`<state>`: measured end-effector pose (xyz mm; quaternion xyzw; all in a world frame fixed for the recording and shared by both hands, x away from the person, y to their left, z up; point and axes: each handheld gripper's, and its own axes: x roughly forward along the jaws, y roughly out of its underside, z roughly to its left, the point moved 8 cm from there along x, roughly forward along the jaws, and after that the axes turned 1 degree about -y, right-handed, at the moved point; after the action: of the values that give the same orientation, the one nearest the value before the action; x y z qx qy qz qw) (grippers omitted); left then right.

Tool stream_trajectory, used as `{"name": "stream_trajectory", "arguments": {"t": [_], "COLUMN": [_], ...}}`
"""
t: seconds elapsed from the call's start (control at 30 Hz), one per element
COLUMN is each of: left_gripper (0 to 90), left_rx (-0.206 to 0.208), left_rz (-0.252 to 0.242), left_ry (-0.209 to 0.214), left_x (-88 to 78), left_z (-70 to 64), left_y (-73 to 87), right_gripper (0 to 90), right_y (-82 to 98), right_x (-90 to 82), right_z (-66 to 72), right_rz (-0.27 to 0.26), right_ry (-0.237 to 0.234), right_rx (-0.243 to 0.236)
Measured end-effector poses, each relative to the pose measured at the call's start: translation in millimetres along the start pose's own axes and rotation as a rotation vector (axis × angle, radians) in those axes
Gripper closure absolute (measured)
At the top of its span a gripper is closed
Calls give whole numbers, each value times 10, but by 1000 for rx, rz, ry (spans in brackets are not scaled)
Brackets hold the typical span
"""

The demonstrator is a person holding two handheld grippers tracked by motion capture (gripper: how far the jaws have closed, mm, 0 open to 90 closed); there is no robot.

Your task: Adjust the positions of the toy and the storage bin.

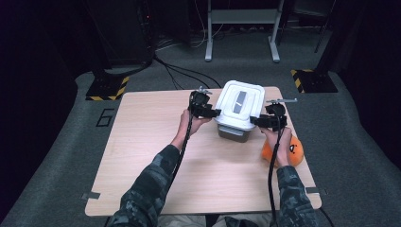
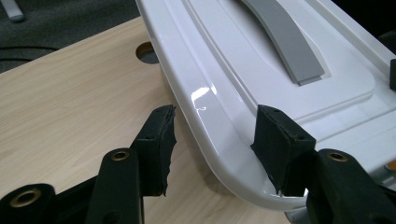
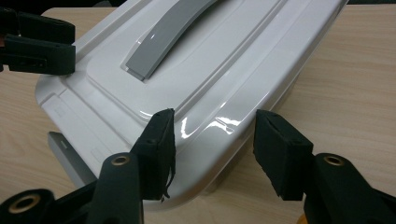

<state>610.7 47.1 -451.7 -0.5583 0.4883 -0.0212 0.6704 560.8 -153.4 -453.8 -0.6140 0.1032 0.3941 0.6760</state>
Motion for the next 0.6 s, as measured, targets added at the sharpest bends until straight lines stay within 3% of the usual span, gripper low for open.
{"name": "stream_trajectory", "arguments": {"t": [0.27, 0.6], "left_gripper": [520, 519], "left_rx": [29, 31], "left_rz": [17, 21], "left_ry": [19, 38], "left_x": [-48, -140], "left_z": [-31, -8], "left_y": [28, 102], "right_gripper": [489, 485], "right_y": [16, 66], "right_x": [-8, -32], "right_z": [69, 199], "right_rz": [6, 15], "right_ry": [26, 41], "right_rx": [-17, -42]}}
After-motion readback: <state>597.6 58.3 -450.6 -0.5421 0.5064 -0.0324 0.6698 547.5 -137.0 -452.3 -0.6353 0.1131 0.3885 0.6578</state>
